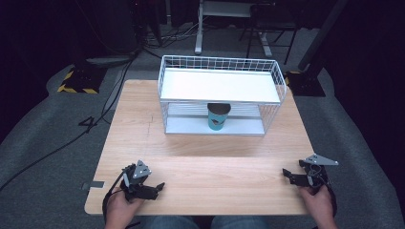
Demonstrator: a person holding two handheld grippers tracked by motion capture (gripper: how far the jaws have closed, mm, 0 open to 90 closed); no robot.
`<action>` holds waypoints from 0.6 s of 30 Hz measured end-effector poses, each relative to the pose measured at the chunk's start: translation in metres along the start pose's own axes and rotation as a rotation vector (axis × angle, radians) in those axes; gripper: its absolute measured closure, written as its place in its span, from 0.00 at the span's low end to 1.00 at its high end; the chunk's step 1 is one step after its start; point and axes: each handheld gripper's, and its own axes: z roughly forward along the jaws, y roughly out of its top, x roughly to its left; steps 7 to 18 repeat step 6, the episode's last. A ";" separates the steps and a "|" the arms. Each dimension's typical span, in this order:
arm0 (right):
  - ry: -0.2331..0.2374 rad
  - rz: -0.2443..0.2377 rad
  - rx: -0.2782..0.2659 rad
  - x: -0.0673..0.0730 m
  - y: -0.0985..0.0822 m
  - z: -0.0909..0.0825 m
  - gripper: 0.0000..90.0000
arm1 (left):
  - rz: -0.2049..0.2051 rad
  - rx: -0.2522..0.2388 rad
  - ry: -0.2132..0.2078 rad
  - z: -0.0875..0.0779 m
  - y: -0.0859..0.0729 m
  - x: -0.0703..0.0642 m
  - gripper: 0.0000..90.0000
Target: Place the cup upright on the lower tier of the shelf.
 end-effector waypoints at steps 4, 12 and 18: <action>0.000 0.000 0.000 0.000 0.000 0.000 0.17 | -0.005 0.000 0.002 0.000 0.000 0.000 0.10; 0.000 0.000 0.000 0.000 0.000 0.000 0.17 | -0.005 0.000 0.002 0.000 0.000 0.000 0.10; 0.000 0.000 0.000 0.000 0.000 0.000 0.17 | -0.005 0.000 0.002 0.000 0.000 0.000 0.10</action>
